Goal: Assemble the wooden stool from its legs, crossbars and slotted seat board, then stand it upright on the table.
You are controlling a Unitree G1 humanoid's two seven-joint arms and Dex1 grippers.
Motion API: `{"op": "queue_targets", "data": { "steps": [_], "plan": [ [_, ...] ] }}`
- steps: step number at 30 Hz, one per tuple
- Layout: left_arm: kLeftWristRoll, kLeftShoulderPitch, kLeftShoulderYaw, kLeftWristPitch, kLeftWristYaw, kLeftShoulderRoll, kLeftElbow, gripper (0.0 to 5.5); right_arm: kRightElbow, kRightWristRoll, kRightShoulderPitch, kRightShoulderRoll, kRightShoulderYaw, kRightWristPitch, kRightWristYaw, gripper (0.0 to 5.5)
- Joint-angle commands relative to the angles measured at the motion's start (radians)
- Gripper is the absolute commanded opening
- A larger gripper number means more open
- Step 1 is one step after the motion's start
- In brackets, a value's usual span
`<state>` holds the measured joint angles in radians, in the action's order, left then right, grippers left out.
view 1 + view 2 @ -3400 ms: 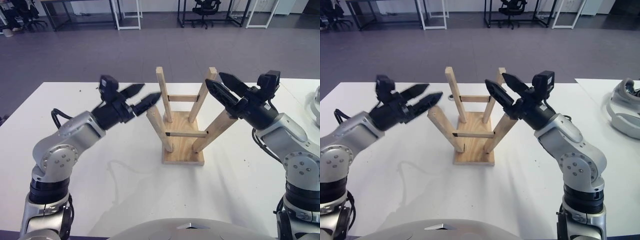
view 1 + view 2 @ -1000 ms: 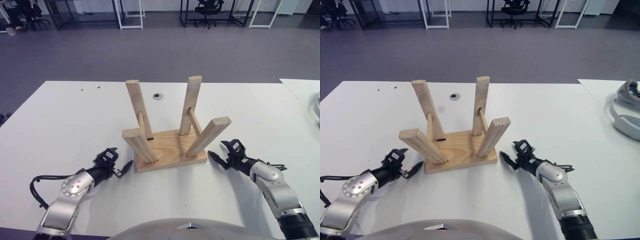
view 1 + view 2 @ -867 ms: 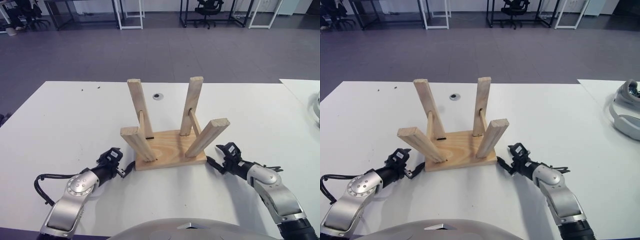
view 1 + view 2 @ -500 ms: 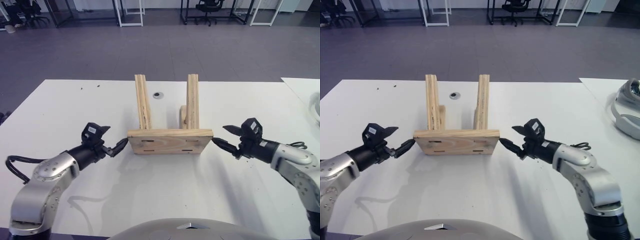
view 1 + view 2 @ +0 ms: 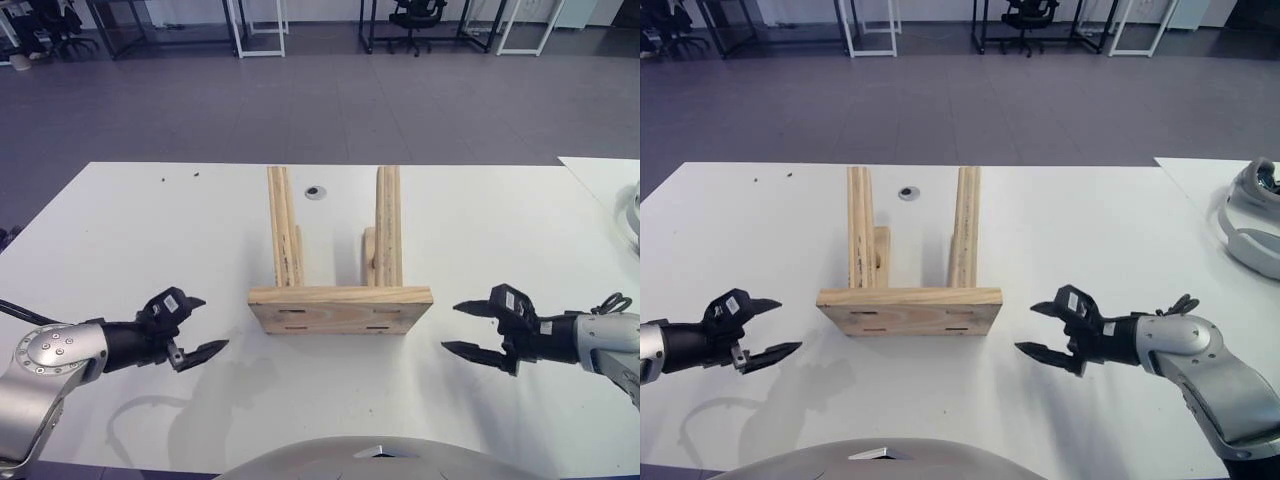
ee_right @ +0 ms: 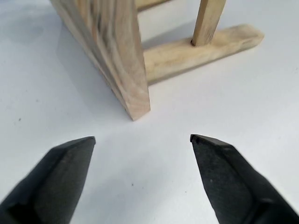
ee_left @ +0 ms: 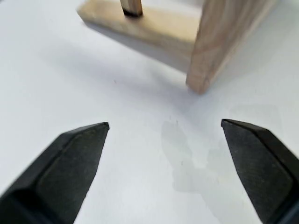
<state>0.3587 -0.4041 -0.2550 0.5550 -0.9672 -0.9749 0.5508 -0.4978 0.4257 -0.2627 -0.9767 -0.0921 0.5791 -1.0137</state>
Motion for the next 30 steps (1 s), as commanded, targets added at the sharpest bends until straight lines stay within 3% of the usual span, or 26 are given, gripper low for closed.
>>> {"op": "queue_targets", "data": {
  "steps": [1,4,7,17,19,24,26,30],
  "plan": [
    [0.025,0.150,0.113,-0.041,-0.079,-0.004,-0.031,4.42,0.054,-0.030,0.148,0.028,0.114,-0.069,-0.060,3.82],
    [-0.017,0.305,0.250,-0.087,-0.135,0.015,-0.124,4.42,0.124,-0.077,0.308,0.092,0.224,-0.105,-0.079,3.82],
    [-0.021,0.395,0.302,-0.110,-0.158,0.036,-0.177,3.96,0.157,-0.086,0.390,0.133,0.267,-0.116,-0.089,3.82],
    [0.000,0.460,0.376,-0.170,-0.227,0.080,-0.192,2.29,0.167,-0.079,0.422,0.144,0.268,-0.144,-0.124,2.06],
    [0.002,0.462,0.376,-0.192,-0.234,0.082,-0.194,1.97,0.166,-0.073,0.430,0.149,0.266,-0.146,-0.129,1.75],
    [0.054,0.522,0.326,-0.221,-0.249,0.105,-0.223,1.48,0.165,0.010,0.465,0.180,0.208,-0.103,-0.142,1.68],
    [0.119,0.573,0.290,-0.166,-0.267,0.103,-0.214,1.48,0.167,0.067,0.513,0.175,0.170,-0.041,-0.159,1.68],
    [0.360,0.860,0.210,0.149,-0.360,0.035,-0.289,1.48,0.281,0.274,0.839,0.102,0.120,0.305,-0.284,1.68]
  ]
}}
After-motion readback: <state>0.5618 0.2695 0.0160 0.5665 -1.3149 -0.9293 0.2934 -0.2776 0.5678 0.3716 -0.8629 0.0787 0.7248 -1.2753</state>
